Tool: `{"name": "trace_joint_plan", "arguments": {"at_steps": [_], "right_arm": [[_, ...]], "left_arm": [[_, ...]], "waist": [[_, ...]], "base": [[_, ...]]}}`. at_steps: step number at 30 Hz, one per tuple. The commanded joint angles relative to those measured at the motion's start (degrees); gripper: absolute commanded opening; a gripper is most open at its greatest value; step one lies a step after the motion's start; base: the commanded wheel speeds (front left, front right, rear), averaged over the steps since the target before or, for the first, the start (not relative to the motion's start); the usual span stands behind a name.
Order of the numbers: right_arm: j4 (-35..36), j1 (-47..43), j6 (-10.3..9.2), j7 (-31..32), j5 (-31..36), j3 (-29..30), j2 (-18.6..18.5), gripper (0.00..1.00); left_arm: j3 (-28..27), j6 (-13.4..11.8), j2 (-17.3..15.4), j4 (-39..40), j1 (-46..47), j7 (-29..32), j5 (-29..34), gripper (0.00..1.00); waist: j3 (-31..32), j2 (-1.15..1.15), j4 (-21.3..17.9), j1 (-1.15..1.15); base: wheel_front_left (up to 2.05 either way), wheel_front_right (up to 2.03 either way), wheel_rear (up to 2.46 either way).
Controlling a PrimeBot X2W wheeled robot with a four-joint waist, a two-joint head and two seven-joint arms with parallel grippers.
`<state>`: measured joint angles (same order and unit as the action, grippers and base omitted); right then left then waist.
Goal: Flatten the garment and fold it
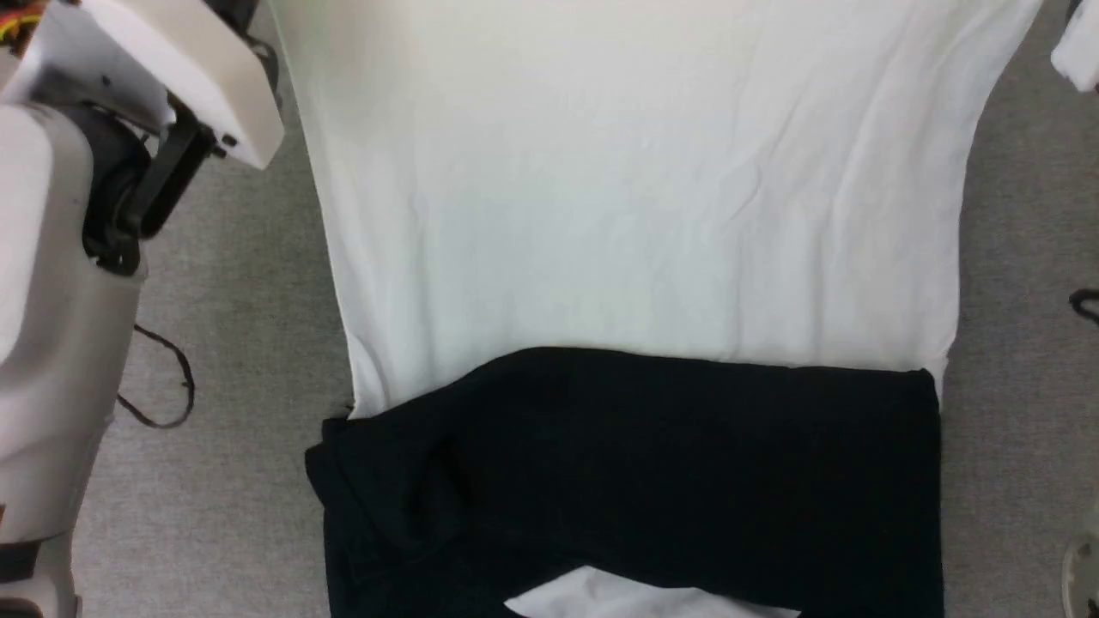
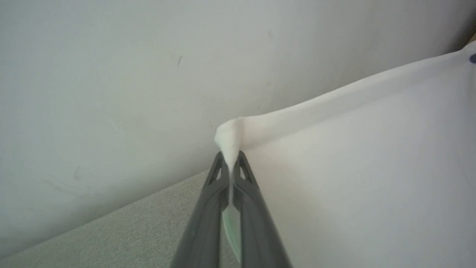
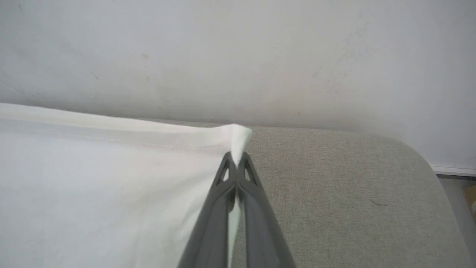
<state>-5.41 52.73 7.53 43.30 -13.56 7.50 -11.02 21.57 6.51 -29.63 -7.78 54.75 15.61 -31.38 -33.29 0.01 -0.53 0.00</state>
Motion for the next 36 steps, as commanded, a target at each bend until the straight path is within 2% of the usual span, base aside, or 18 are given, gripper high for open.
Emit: {"name": "trace_joint_plan", "arguments": {"at_steps": [1, 10, 17, 22, 29, 36], "right_arm": [[0.56, -1.65, -0.04, -1.11, -1.13, 0.27, -0.51, 0.00], [7.23, -14.77, -0.04, -5.41, -7.61, -1.01, -1.99, 0.00], [16.80, -29.15, -0.04, -6.67, -12.34, 0.08, -0.36, 0.00], [23.50, -39.27, -0.04, -5.31, -14.58, 0.96, 1.44, 0.00], [30.36, -51.11, -0.04, -3.15, -16.10, 2.54, 3.52, 0.00], [32.58, -60.78, -0.04, -1.84, -18.69, 3.94, 5.74, 0.00]], "left_arm": [[-0.64, 0.08, -0.55, 0.58, -1.67, -1.20, -0.03, 0.00], [-1.90, -0.42, -3.00, 8.61, -14.17, -6.00, -2.07, 0.00], [-3.60, -3.79, -5.09, 20.45, -30.66, -8.32, -4.67, 0.00], [-4.97, -6.54, -6.55, 27.96, -42.58, -9.98, -5.98, 0.00], [-3.47, -6.20, -7.26, 32.94, -55.47, -13.32, -7.33, 0.00], [-2.13, -6.23, -6.99, 34.09, -64.96, -14.31, -11.01, 0.00]], "waist": [[4.67, -0.01, -0.39, 0.00], [12.80, -0.01, 0.23, 0.00], [18.70, -0.01, 1.09, 0.00], [21.86, -0.01, 1.67, 0.00], [24.21, -0.01, 3.39, 0.00], [25.00, -0.01, 4.02, 0.00]], "base": [[0.00, 0.00, 0.00], [0.00, 0.00, 0.00], [0.00, 0.00, 0.00], [0.00, 0.00, 0.00], [0.00, 0.00, 0.00], [0.00, 0.00, 0.00]]}}
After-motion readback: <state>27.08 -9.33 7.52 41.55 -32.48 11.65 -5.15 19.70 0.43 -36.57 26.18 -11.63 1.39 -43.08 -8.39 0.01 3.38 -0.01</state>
